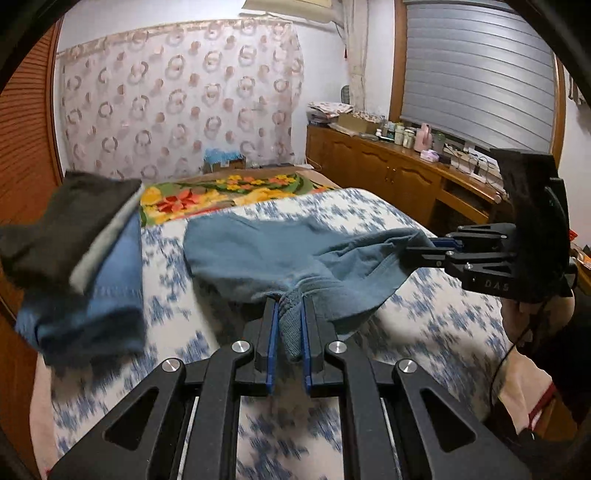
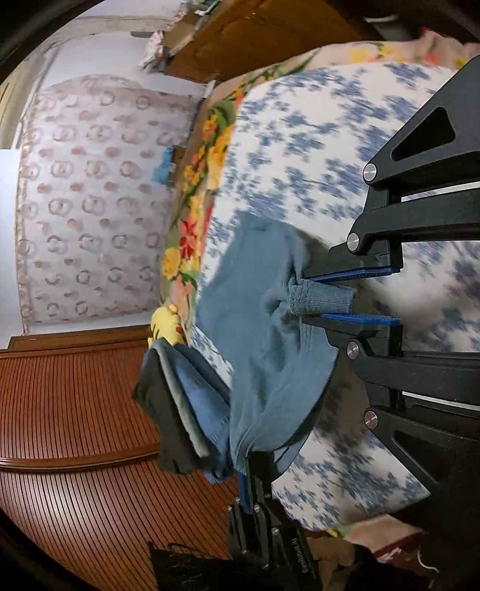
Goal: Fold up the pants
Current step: 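Hold the hem up with the left tool and carry it over the shorts, then lower the held hem onto the shorts' waistband with the left tool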
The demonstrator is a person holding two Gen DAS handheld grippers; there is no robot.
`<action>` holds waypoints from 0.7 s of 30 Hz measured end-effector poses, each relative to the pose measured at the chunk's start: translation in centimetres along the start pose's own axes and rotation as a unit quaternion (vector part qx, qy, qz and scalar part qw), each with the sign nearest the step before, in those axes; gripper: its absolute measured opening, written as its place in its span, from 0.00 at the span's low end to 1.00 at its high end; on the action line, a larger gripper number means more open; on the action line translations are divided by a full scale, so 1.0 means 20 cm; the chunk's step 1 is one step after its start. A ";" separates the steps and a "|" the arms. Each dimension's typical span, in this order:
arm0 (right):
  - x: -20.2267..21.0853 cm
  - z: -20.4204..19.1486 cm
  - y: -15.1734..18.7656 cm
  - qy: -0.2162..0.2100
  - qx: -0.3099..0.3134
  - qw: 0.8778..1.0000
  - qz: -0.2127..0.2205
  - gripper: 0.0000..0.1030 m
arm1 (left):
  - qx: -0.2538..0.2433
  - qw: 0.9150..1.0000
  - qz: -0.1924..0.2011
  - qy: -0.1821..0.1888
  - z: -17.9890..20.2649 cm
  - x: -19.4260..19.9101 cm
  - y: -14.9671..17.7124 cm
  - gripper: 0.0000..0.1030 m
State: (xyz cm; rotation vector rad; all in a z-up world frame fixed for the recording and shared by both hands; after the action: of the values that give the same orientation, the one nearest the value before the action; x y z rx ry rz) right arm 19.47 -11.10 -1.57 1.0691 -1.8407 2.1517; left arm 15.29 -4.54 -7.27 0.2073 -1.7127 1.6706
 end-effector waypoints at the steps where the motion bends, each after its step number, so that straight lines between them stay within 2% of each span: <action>1: 0.02 -0.01 0.01 -0.002 -0.002 1.000 0.000 0.15 | 0.001 1.000 -0.001 0.000 0.01 0.01 0.02 0.11; 8: 0.10 -0.02 0.14 -0.016 -0.015 1.000 -0.007 0.15 | 0.022 1.000 -0.012 0.014 0.04 0.10 0.16 0.11; 13: 0.20 -0.06 0.15 -0.023 -0.012 1.000 0.004 0.15 | 0.026 0.999 0.003 0.021 0.07 0.23 0.18 0.11; 21: 0.28 -0.10 0.25 -0.024 -0.016 1.000 0.009 0.15 | 0.024 0.999 0.000 0.025 0.10 0.27 0.22 0.11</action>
State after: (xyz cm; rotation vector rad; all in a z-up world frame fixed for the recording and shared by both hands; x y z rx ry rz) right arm 11.84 -12.56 -2.55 1.1124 -1.9053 2.1173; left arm 8.09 -3.81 -7.40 0.1865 -1.6358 1.7038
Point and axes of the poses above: each gripper's, at about its wrist camera, not at the fingertips, and x roughly against the way its jaws point, z to its right, y to its underside, the point moved 10 cm from there along -x, roughly the way its jaws point, and after that the axes turned 4 degrees about y, right-handed, at the moved point
